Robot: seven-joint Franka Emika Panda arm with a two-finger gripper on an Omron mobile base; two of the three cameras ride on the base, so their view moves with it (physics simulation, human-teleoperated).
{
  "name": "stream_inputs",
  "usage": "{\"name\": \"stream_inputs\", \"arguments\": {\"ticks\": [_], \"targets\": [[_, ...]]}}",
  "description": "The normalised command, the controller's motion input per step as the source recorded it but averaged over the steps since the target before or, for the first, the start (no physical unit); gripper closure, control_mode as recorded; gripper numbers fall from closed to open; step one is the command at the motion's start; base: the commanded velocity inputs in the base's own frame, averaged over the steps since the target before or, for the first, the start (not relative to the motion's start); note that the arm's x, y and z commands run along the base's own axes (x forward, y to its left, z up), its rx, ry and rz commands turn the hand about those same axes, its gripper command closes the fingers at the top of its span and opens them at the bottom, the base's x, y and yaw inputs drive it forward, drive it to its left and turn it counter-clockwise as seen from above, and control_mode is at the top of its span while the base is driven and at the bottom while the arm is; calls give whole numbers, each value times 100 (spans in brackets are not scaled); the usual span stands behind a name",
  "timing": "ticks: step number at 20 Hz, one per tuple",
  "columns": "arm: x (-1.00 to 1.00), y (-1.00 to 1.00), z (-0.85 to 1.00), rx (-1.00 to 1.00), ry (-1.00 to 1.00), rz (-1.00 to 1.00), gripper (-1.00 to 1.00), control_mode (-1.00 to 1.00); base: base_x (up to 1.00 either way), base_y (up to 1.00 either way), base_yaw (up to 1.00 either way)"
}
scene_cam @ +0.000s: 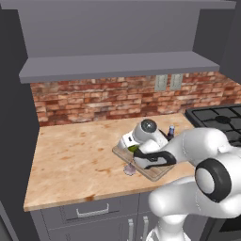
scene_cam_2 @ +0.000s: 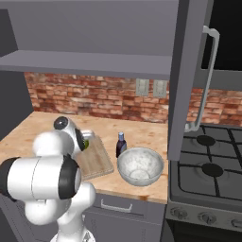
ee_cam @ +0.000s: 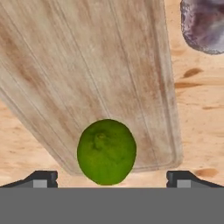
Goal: Open the cabinet. Place the bowl and condiment on the counter. Then place the lime and garlic on the cutting board.
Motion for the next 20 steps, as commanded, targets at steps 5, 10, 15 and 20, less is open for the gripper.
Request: {"name": "stream_inputs", "arguments": {"ticks": [5,10,15,20], "targets": [[-8,0,46,-7,-3,0,-100,-100,0,0,0],[-21,0,29,-7,0,0,-100,-100,0,0,0],[-33,0,4,-5,6,0,-100,-100,0,0,0],[-29,0,0,-5,15,0,-100,-100,0,0,0]]}}
